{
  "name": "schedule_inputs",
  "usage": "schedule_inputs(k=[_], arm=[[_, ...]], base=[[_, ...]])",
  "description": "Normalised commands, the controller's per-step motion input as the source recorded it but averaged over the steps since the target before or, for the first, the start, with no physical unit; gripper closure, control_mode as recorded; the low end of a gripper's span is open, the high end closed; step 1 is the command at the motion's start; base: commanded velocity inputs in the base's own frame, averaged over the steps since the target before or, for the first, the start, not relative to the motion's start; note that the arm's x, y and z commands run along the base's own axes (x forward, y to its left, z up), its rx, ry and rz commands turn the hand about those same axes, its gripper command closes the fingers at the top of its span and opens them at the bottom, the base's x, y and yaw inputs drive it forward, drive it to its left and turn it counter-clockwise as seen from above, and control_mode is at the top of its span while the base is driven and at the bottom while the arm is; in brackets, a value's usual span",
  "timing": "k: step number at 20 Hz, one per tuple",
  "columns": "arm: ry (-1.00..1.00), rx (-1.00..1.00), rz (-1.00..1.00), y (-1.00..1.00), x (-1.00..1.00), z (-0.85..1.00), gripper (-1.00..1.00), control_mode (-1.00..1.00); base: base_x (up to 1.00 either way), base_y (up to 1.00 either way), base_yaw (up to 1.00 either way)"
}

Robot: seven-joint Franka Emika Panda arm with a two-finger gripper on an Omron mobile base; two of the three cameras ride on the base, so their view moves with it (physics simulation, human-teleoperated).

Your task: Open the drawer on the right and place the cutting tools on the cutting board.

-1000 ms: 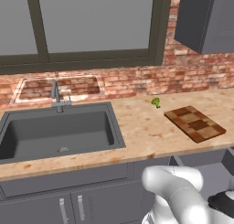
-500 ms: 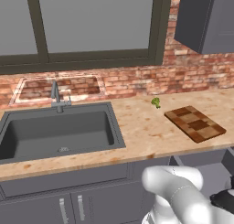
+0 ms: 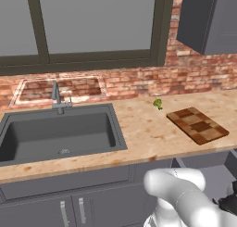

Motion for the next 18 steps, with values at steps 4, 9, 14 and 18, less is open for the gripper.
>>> schedule_inputs(k=[4,9,14,18], arm=[[0.0,-0.02,0.0,-0.09,0.01,-0.13,-1.0,-1.0],[0.0,-0.01,0.0,-0.08,0.0,-0.14,-1.0,-1.0],[0.0,0.0,0.0,0.0,0.0,-0.13,-1.0,-1.0],[0.0,-0.01,0.0,0.0,0.0,-0.19,-1.0,-1.0]], base=[[0.0,0.0,0.0],[0.0,0.0,0.0],[0.0,0.0,0.0],[0.0,0.0,0.0]])
